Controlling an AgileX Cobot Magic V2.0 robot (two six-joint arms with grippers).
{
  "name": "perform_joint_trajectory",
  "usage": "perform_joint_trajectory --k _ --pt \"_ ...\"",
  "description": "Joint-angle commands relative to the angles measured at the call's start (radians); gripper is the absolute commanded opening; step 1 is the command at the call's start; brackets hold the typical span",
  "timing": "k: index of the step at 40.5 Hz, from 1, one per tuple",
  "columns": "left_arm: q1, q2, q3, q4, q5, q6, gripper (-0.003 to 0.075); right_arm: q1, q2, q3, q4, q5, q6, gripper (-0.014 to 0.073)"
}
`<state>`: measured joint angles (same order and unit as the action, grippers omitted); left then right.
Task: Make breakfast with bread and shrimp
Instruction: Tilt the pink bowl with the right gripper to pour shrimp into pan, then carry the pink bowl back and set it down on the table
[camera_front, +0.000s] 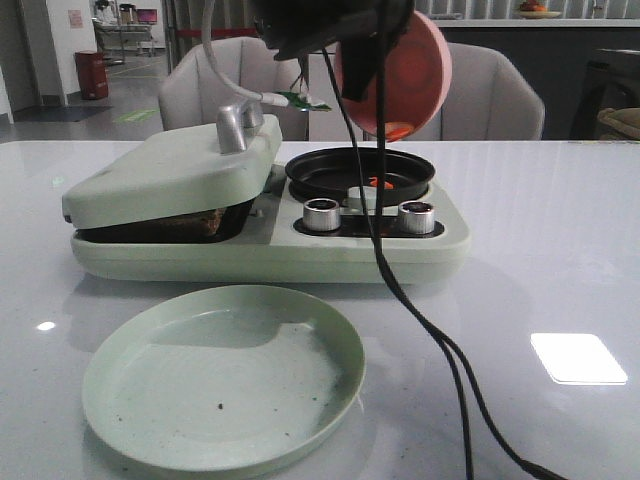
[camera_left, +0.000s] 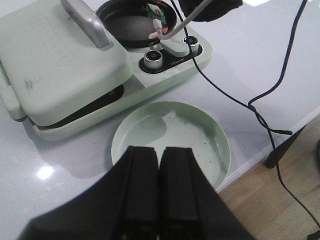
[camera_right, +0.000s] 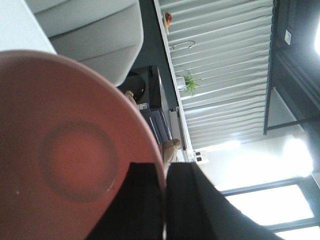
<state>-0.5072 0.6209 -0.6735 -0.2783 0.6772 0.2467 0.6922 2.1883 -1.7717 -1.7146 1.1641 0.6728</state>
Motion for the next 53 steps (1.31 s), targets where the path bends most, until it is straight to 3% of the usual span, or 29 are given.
perform_joint_trajectory --k 1,9,17,27,31,36,41,53 --pt "-0.007 -0.001 -0.029 -0.014 -0.072 -0.006 0.0101 0.000 -0.082 -0.050 -0.097 0.073 -0.040 0.0045" --pt "-0.007 -0.001 -0.029 -0.014 -0.072 -0.006 0.0101 0.041 -0.095 -0.178 -0.097 0.081 -0.166 0.0045" --pt "-0.007 -0.001 -0.029 -0.014 -0.072 -0.006 0.0101 0.033 -0.045 -0.174 -0.097 0.028 -0.233 0.0045" --pt "-0.007 -0.001 -0.029 -0.014 -0.072 -0.006 0.0101 0.039 -0.030 -0.188 -0.097 0.082 -0.231 0.0045" --pt "-0.007 -0.001 -0.029 -0.014 -0.072 -0.006 0.0101 0.039 -0.048 -0.190 -0.076 0.116 -0.162 0.0045" --pt "-0.007 -0.001 -0.029 -0.014 -0.072 -0.006 0.0101 0.040 -0.127 -0.189 0.074 0.124 -0.159 0.0045" --pt "-0.007 -0.001 -0.029 -0.014 -0.072 -0.006 0.0101 0.017 -0.251 -0.177 0.334 0.108 -0.160 0.0045" --pt "-0.007 -0.001 -0.029 -0.014 -0.072 -0.006 0.0101 -0.209 -0.598 0.115 0.837 -0.015 -0.216 0.0045"
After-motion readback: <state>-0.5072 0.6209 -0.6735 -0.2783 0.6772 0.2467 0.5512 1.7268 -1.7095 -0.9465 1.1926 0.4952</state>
